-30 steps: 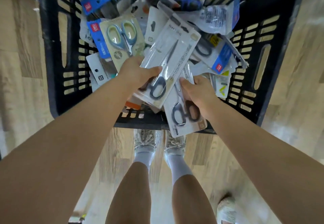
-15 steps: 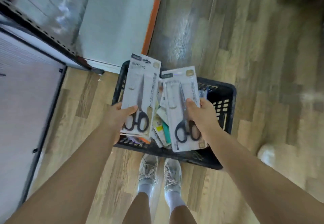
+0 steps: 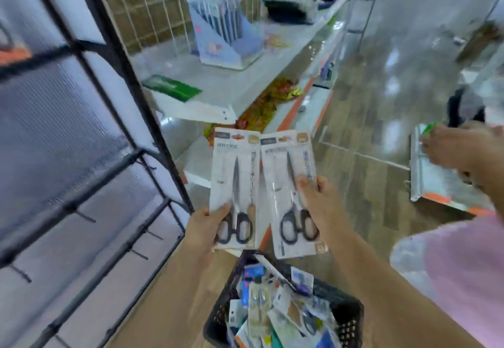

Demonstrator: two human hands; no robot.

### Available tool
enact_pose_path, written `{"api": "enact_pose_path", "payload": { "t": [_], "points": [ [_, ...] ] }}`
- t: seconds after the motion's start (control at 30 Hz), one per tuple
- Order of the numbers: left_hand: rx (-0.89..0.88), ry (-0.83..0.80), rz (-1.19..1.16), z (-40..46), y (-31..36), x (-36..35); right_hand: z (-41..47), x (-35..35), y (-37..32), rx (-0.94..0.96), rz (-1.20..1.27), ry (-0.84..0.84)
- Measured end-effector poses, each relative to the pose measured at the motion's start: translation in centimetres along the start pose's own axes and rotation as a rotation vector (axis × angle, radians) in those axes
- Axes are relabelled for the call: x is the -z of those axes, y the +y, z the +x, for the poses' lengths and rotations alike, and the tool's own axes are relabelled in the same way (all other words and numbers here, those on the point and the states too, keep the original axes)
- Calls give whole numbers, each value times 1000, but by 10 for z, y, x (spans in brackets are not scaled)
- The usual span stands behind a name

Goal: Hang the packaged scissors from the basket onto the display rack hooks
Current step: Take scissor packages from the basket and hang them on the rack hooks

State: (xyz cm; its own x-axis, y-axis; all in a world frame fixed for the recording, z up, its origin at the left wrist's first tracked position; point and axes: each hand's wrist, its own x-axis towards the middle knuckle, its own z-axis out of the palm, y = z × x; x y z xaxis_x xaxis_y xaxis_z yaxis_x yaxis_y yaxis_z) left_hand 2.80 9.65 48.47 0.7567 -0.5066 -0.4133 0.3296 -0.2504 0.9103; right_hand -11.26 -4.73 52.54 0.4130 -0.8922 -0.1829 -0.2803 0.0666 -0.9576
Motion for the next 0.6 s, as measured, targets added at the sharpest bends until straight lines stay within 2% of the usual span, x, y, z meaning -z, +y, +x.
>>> {"api": "enact_pose_path", "payload": {
  "t": [0.1,0.33,0.6],
  "points": [
    [-101,54,-110,-32,45,25,-18,-13,-67,132,31,-78],
    [-264,189,-166,-89,124,88,-55,-66,-183,387,44,-254],
    [-453,379,-187,-141,172,175,-116,-130,-274,566,131,-493]
  ]
}}
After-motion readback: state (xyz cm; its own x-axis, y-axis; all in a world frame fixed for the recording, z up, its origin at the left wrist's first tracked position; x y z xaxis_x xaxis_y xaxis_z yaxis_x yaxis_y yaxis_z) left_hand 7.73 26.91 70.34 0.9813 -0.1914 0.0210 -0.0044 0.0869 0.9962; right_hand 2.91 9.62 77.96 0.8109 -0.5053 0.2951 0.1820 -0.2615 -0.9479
